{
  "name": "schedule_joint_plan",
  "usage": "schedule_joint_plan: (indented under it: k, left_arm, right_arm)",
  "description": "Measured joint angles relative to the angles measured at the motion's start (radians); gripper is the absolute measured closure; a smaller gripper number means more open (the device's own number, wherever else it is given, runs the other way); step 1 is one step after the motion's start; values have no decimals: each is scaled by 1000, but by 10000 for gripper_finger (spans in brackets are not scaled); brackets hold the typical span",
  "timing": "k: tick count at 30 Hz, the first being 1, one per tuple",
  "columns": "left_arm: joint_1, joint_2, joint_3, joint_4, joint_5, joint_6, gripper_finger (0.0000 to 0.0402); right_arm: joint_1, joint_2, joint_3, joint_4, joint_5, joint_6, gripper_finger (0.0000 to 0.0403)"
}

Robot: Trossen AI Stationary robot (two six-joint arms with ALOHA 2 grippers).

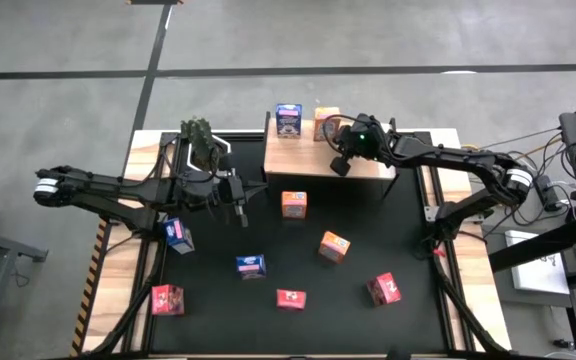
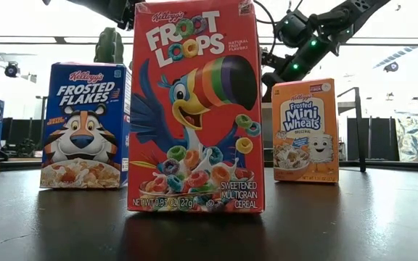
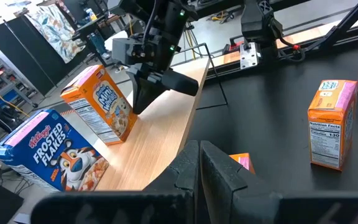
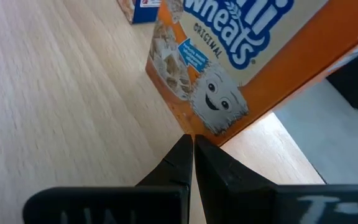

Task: Stack cereal on shelf
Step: Put the left orange cereal box on the shelf

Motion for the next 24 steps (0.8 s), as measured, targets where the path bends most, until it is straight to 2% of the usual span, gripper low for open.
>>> schedule_joint_plan:
  k: [5, 10, 13, 24]
  left_arm:
    - [0, 0, 0, 0, 0, 0, 402]
    - [0, 0, 0, 1, 0, 0, 402]
    - [0, 0, 0, 1, 0, 0, 402]
    - [0, 0, 0, 1, 0, 5, 402]
  right_arm:
    - [7, 0, 0, 4, -45, 27, 394]
    - [28, 15, 1, 95, -66, 36, 394]
    - [36, 41, 1, 152, -65, 27, 394]
    - [38, 83, 3, 172, -2, 12, 394]
